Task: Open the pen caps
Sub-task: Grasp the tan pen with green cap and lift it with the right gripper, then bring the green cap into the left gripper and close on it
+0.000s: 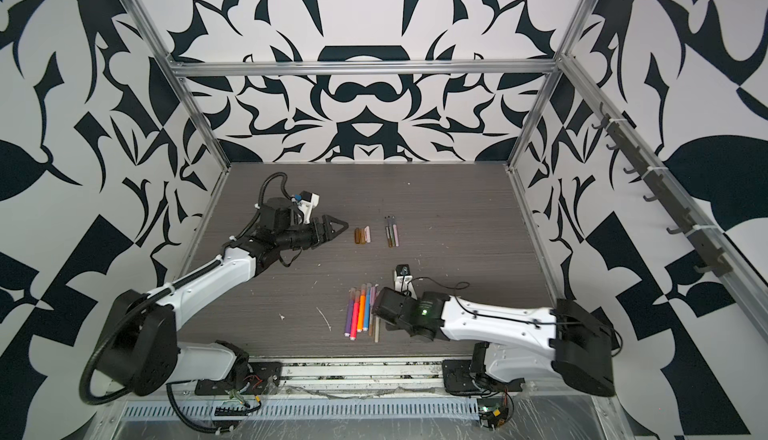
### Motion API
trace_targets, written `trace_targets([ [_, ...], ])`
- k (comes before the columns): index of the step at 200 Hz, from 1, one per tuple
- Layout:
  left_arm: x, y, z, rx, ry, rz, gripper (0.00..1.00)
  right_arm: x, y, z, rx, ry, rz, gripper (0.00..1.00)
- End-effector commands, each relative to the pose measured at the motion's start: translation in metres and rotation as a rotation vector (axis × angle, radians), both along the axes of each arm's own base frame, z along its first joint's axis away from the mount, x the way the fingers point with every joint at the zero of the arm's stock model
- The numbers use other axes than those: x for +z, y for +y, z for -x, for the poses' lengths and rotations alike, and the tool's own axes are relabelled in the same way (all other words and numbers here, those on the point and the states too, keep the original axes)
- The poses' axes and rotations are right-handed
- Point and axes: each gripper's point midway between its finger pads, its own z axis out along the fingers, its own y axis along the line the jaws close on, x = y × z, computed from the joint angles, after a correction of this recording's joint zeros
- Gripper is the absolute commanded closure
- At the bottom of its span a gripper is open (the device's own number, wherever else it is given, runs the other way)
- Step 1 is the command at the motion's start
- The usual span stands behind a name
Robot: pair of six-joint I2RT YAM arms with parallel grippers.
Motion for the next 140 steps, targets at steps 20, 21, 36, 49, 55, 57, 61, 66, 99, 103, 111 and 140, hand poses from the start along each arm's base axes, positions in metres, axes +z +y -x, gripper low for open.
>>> trace_targets([
  [20, 0.002, -0.045, 0.009, -0.157, 0.065, 0.076, 0.33, 0.065, 0.011, -0.014, 0.13, -0.151, -0.275, 1.0],
  [21, 0.001, -0.046, 0.009, -0.158, 0.068, 0.076, 0.33, 0.066, 0.01, -0.016, 0.127, -0.154, -0.279, 1.0],
  [36, 0.0, -0.061, 0.014, -0.188, 0.081, 0.082, 0.34, 0.078, 0.009, -0.019, 0.137, -0.127, -0.347, 1.0],
  [49, -0.001, -0.072, 0.017, -0.206, 0.093, 0.085, 0.34, 0.082, 0.005, -0.025, 0.12, -0.109, -0.372, 1.0],
  [55, -0.001, -0.076, 0.017, -0.211, 0.097, 0.09, 0.34, 0.083, 0.004, -0.027, 0.115, -0.098, -0.382, 1.0],
  [57, -0.001, -0.077, 0.018, -0.214, 0.099, 0.092, 0.34, 0.082, 0.004, -0.028, 0.114, -0.093, -0.385, 1.0],
  [61, 0.0, -0.079, 0.018, -0.215, 0.1, 0.096, 0.34, 0.081, 0.003, -0.029, 0.107, -0.084, -0.389, 1.0],
  [66, 0.0, -0.082, 0.018, -0.218, 0.101, 0.102, 0.34, 0.08, 0.003, -0.031, 0.103, -0.071, -0.394, 1.0],
  [99, 0.005, -0.099, 0.027, -0.259, 0.103, 0.132, 0.35, 0.076, 0.008, -0.04, 0.094, -0.014, -0.437, 1.0],
  [103, 0.005, -0.1, 0.029, -0.266, 0.103, 0.131, 0.35, 0.076, 0.009, -0.041, 0.094, -0.009, -0.444, 1.0],
  [111, 0.004, -0.104, 0.033, -0.282, 0.108, 0.131, 0.35, 0.075, 0.01, -0.044, 0.09, 0.003, -0.449, 1.0],
  [140, -0.002, -0.115, 0.045, -0.322, 0.128, 0.128, 0.36, 0.073, 0.016, -0.049, 0.104, 0.04, -0.434, 1.0],
])
